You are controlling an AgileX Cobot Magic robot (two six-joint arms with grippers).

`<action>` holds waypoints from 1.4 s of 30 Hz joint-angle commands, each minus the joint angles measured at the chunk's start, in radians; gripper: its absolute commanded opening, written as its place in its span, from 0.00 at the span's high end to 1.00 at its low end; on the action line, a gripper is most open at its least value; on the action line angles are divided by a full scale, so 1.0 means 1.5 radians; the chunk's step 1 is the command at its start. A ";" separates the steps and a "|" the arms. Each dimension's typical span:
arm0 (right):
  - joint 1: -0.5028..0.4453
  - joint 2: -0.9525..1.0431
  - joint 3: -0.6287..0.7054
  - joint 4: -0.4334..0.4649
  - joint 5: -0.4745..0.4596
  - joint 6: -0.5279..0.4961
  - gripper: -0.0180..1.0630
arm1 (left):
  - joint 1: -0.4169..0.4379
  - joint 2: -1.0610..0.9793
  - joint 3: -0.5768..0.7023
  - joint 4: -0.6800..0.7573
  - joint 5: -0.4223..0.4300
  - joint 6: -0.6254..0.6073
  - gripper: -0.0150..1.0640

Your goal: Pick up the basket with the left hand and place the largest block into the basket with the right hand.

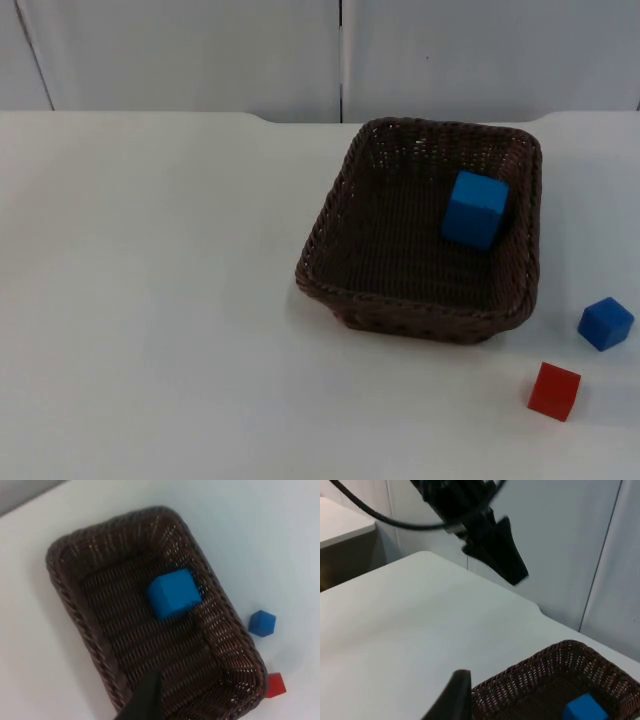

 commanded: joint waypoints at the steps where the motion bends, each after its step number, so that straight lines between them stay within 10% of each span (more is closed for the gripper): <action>1: 0.000 -0.019 0.015 -0.003 -0.017 0.005 0.10 | -0.003 -0.039 0.038 0.006 -0.029 0.006 0.13; 18: 0.000 -0.150 0.128 0.000 -0.002 0.038 0.10 | -0.003 -0.422 0.458 0.046 -0.257 0.020 0.13; 42: 0.000 -0.162 0.137 -0.017 0.114 0.038 0.10 | -0.001 -0.844 0.753 0.123 -0.239 -0.013 0.13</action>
